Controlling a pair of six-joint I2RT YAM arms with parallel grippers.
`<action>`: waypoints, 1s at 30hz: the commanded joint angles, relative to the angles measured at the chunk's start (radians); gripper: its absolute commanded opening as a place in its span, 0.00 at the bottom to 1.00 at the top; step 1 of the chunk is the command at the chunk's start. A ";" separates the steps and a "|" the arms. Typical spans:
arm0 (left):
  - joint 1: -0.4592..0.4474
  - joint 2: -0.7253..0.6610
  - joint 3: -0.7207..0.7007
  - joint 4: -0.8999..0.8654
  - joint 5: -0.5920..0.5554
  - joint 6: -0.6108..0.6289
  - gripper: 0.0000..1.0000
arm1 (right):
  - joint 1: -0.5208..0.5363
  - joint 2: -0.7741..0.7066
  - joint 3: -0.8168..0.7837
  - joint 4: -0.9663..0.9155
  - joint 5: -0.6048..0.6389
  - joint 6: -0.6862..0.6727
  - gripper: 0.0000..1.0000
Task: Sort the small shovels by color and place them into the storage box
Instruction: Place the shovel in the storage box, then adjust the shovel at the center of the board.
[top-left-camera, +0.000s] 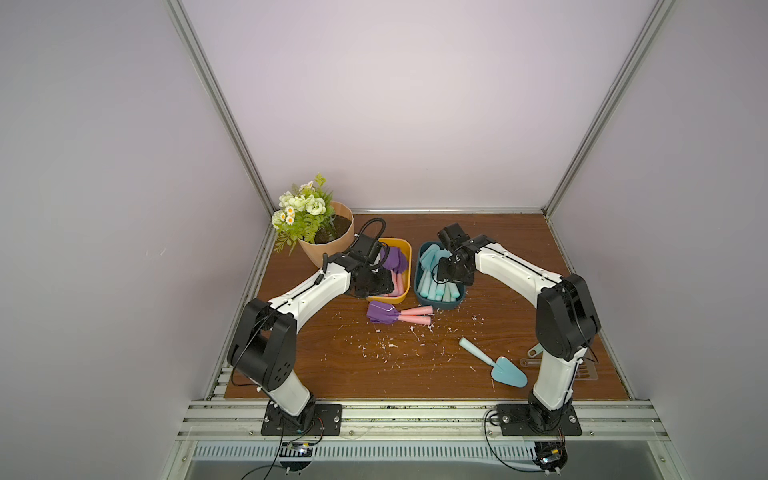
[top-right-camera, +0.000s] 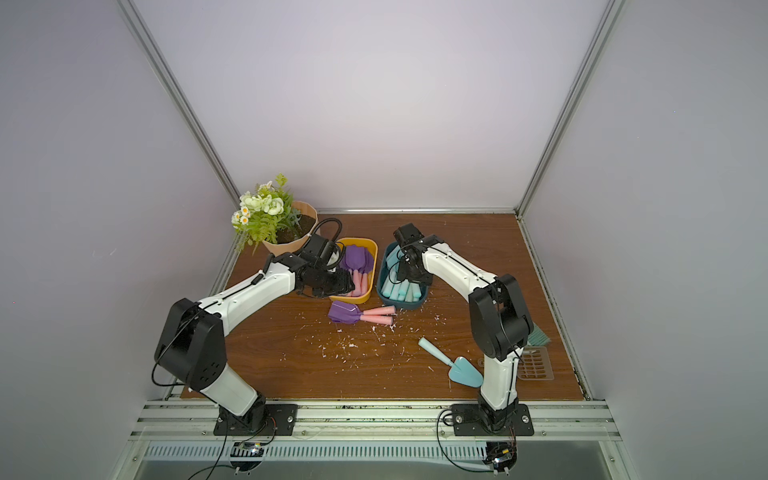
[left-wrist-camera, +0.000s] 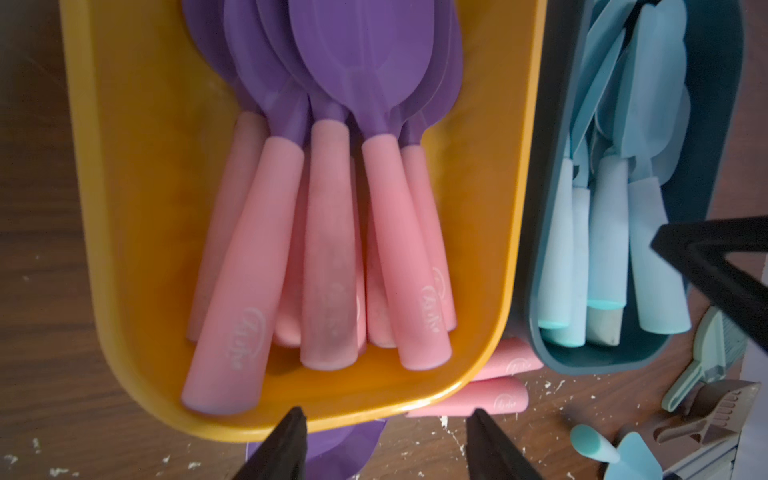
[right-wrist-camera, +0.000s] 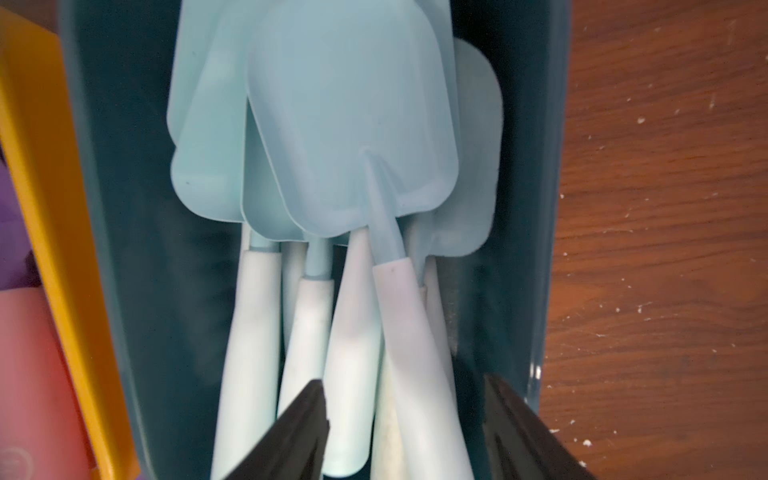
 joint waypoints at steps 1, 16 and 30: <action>-0.040 -0.035 -0.033 -0.049 -0.005 0.010 0.64 | 0.009 -0.076 0.016 -0.031 -0.001 -0.027 0.61; -0.207 -0.193 -0.292 0.037 0.004 -0.222 0.64 | 0.196 -0.215 -0.221 0.100 -0.172 -0.091 0.44; -0.204 -0.214 -0.315 0.072 -0.095 -0.302 0.66 | 0.222 -0.040 -0.207 0.179 -0.265 -0.146 0.43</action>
